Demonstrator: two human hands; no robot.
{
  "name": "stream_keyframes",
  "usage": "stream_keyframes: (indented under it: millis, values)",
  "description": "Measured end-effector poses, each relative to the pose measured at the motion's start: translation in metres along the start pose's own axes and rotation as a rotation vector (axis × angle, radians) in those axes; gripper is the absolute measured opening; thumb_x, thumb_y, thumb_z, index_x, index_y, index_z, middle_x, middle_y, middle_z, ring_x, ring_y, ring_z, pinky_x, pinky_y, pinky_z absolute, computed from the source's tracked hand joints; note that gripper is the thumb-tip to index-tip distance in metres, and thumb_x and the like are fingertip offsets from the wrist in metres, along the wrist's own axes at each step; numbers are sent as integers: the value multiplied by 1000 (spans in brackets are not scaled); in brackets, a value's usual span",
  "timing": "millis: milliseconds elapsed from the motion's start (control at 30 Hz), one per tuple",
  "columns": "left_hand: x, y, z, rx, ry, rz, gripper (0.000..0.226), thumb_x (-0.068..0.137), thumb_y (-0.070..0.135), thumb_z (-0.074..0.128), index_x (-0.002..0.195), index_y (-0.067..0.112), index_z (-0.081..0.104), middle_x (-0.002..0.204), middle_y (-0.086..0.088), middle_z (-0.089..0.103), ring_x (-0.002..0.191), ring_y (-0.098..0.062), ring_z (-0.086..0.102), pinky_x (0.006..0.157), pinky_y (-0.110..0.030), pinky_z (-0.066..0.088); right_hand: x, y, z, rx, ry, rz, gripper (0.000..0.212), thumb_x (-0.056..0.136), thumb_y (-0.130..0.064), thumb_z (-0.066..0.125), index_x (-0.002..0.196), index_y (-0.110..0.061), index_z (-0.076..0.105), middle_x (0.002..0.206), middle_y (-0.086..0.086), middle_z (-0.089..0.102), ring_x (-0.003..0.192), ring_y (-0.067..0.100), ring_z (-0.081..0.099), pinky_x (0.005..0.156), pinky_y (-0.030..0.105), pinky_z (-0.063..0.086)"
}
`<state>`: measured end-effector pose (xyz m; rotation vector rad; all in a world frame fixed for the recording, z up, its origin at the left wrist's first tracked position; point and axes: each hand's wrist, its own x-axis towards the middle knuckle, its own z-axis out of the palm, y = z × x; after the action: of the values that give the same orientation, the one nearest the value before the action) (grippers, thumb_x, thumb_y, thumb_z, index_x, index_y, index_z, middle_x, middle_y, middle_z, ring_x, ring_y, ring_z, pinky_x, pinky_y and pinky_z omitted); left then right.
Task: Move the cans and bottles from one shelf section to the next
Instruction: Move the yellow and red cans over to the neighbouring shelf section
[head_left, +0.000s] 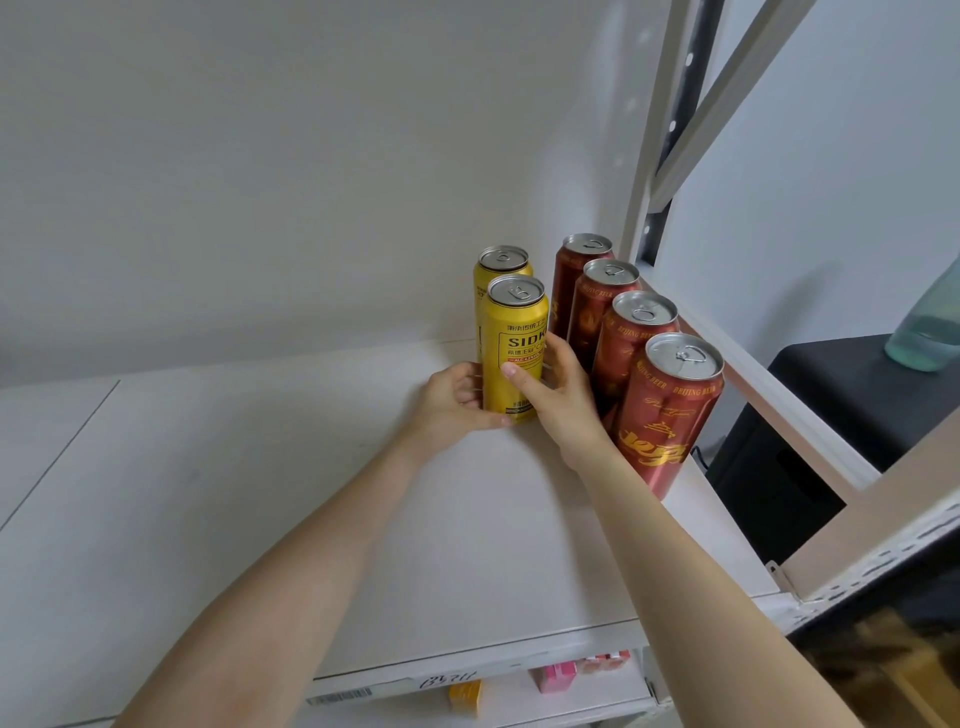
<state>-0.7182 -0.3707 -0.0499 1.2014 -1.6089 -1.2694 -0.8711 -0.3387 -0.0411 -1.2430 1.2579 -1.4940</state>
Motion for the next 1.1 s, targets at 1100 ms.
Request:
stream_keyframes:
  millis: [1100]
  values:
    - [-333, -16, -109, 1234, 313, 27, 58, 89, 33, 67, 141, 10, 52, 153, -18, 41, 144, -37, 34, 116, -57, 25, -268, -53, 27, -1447, -156, -93, 68, 96, -53, 48, 152, -20, 27, 158, 6, 33, 146, 29, 28, 116, 51, 24]
